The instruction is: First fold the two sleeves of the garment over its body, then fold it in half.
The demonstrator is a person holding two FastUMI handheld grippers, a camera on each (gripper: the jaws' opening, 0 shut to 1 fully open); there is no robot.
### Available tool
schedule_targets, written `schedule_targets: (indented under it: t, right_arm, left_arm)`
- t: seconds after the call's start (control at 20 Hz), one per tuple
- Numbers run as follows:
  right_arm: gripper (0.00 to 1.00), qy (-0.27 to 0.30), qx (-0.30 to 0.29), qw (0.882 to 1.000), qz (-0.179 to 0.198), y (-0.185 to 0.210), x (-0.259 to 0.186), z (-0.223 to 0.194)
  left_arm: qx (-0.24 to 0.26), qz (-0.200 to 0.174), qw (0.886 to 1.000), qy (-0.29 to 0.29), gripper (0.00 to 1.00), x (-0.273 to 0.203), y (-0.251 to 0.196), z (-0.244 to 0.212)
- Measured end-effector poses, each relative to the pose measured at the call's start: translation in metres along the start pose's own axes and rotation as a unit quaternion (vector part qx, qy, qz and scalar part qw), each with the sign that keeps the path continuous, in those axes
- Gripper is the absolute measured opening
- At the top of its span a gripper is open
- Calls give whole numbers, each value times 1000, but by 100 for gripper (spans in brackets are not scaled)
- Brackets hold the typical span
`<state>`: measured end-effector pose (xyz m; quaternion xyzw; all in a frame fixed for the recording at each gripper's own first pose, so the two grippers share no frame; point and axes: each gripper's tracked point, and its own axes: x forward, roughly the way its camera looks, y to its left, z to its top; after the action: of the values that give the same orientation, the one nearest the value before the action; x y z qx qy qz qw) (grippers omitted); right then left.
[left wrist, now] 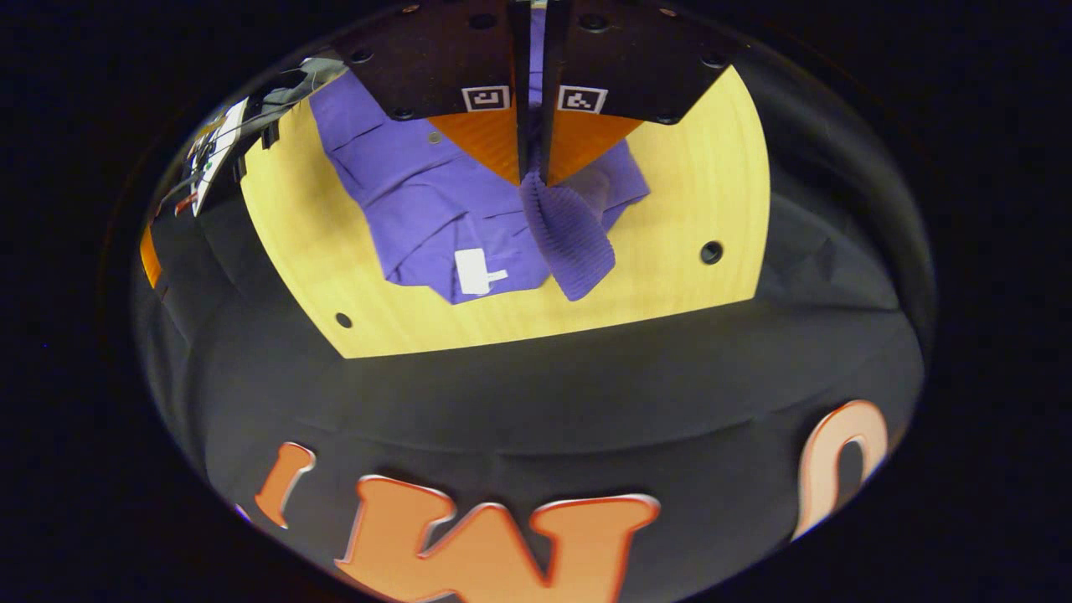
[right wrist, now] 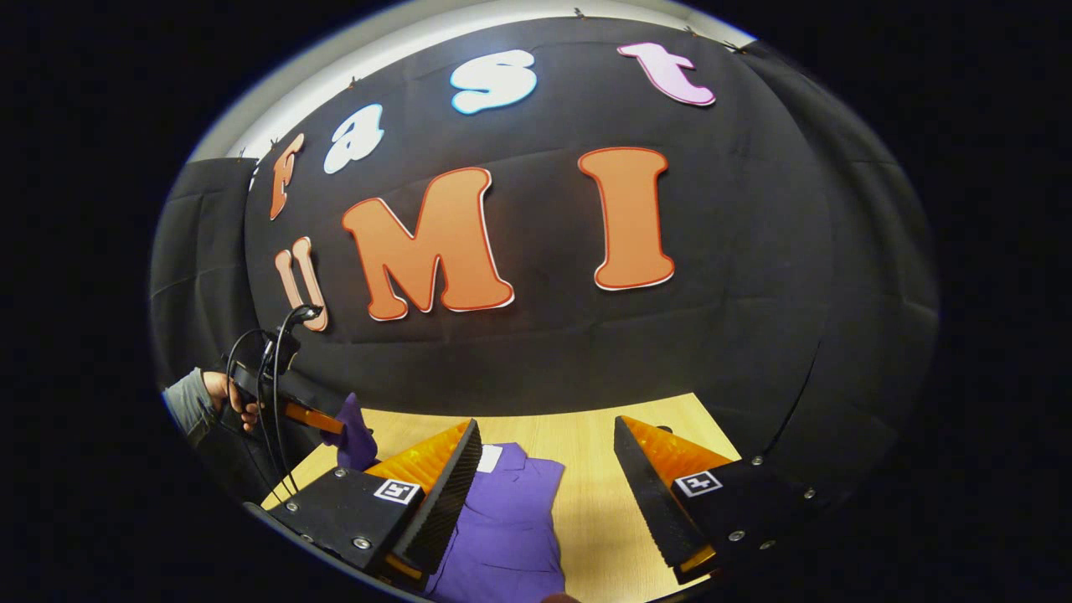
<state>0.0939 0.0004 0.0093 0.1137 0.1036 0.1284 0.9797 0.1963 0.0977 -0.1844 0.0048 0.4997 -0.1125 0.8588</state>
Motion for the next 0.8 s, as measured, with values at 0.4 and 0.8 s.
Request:
schedule_targets:
  t: [0.4,0.8]
  right_arm:
    - [94,2,24,999,-21,-28,-20,-18]
    - [94,12,33,999,-28,-58,-26,-29]
  left_arm:
    - [69,-39,997,17,7,54,-118,21]
    - [74,-76,994,18,14,90,-200,11]
